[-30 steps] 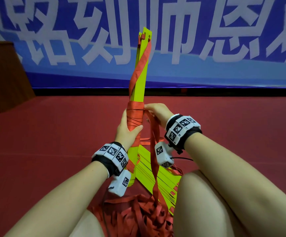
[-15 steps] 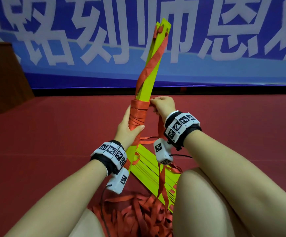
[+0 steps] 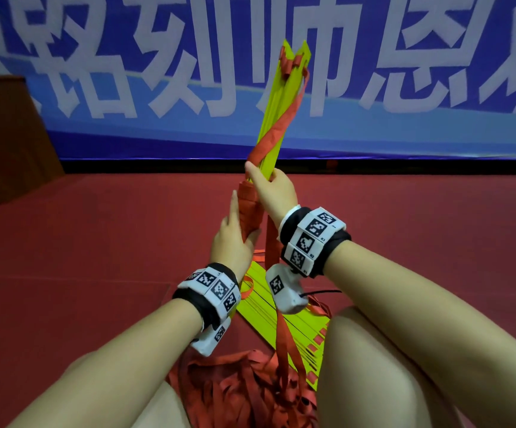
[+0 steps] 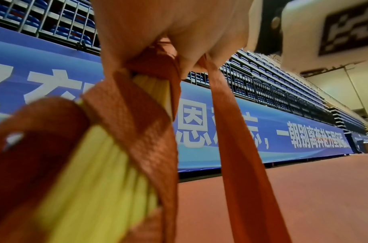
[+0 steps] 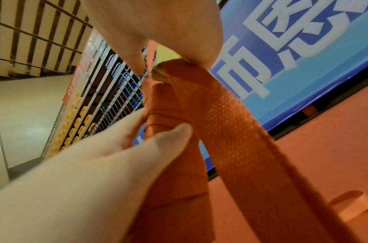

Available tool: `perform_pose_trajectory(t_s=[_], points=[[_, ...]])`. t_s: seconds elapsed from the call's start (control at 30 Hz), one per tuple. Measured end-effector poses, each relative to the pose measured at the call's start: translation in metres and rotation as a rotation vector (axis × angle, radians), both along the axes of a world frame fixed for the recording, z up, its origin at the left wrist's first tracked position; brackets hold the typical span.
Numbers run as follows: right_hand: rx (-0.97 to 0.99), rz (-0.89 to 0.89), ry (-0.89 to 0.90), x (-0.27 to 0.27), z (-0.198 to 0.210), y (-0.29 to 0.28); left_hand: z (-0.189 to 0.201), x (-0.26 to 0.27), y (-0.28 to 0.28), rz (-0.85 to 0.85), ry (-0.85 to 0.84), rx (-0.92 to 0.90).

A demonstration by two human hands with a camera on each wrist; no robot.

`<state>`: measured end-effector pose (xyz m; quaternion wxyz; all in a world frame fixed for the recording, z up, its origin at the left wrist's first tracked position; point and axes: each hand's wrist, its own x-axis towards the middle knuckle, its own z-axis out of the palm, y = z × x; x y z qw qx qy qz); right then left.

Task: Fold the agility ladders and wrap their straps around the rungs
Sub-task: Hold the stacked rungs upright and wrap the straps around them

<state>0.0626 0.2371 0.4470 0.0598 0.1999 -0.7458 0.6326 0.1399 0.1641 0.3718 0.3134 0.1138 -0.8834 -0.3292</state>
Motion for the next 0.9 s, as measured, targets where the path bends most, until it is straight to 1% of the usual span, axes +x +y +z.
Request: perform_pose_trajectory(t_s=[0.1,0.17,0.27,0.37,0.43,0.47,0.53,0.67,0.8,0.9], points=[[-0.003,-0.01,0.067,-0.008,-0.008,0.0,0.002,0.004,-0.003,-0.082,-0.021,0.012],[-0.059,0.012,0.072,-0.011,-0.008,0.002,0.002,0.004,-0.008,-0.157,-0.032,0.053],[-0.175,0.121,0.005,-0.012,-0.003,0.01,0.004,0.0,-0.021,-0.276,-0.043,0.242],[-0.168,0.231,-0.04,-0.012,0.0,0.018,0.003,0.002,-0.031,-0.373,-0.171,0.491],[-0.151,0.275,-0.057,-0.013,0.0,0.019,0.003,0.004,-0.033,-0.404,-0.199,0.572],[-0.142,0.291,-0.066,-0.013,0.0,0.02,0.001,0.004,-0.034,-0.389,-0.194,0.593],[-0.127,0.32,-0.072,-0.014,0.002,0.023,0.003,0.003,-0.033,-0.351,-0.174,0.568],[-0.113,0.303,-0.06,-0.018,0.007,0.028,0.005,0.003,-0.025,-0.242,-0.079,0.43],[-0.144,0.21,-0.029,-0.021,0.007,0.025,0.008,0.002,-0.011,-0.157,-0.027,0.38],[-0.142,0.104,-0.057,-0.02,0.001,0.017,0.006,0.001,-0.003,-0.056,-0.054,0.356]])
